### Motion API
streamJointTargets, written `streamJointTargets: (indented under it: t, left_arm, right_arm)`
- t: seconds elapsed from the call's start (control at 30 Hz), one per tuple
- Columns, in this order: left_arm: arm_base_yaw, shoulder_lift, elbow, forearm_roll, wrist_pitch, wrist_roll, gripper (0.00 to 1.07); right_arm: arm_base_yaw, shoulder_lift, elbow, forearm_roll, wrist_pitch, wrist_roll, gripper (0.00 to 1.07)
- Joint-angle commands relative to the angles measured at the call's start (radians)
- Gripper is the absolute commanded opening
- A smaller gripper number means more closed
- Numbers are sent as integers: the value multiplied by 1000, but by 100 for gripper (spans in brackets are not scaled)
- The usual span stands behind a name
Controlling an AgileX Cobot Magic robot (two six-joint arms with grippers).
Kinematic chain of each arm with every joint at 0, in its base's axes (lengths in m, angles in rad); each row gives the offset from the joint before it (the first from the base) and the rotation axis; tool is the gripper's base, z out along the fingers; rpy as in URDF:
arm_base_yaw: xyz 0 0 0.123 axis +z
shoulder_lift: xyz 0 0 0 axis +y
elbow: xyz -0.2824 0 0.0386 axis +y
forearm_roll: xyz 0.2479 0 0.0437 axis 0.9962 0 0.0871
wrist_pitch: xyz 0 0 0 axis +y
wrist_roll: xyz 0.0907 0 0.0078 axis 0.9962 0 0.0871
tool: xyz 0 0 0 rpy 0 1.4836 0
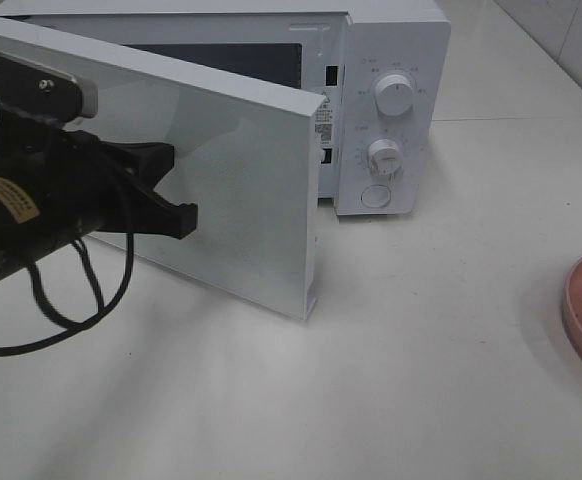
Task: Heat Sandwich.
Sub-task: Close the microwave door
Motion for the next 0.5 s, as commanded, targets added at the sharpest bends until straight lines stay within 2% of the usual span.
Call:
streamJointTargets:
  t: [0.03, 0.2, 0.3, 0.5]
  left_arm:
    - [-46, 58, -77, -114, -17, 69, 0]
    - [-81, 130, -166, -218, -17, 99, 0]
    - [-88, 157, -200, -248, -17, 113, 0]
    - [-118, 247, -331, -348, -16, 176, 0]
  right_arm:
    - [-6, -27, 1, -1, -1, -4, 76]
    - [-6, -27, 1, -1, -1, -4, 76]
    - [-6, -27, 1, -1, -1, -4, 76]
    - [-6, -27, 1, -1, -1, -4, 76]
